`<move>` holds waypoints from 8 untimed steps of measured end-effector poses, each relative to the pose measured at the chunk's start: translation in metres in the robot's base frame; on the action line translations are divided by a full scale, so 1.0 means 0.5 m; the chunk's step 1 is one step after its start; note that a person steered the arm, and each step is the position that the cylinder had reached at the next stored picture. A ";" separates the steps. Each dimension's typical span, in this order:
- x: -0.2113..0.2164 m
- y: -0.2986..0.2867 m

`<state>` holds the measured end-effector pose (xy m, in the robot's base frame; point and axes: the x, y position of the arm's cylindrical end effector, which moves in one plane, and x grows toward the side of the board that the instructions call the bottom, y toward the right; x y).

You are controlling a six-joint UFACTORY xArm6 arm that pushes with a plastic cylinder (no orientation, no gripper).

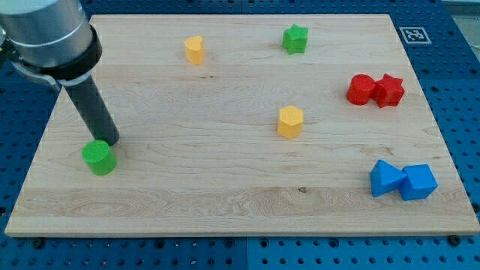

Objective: Move the green circle to the bottom left corner of the board

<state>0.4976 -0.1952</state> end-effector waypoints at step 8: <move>0.139 0.019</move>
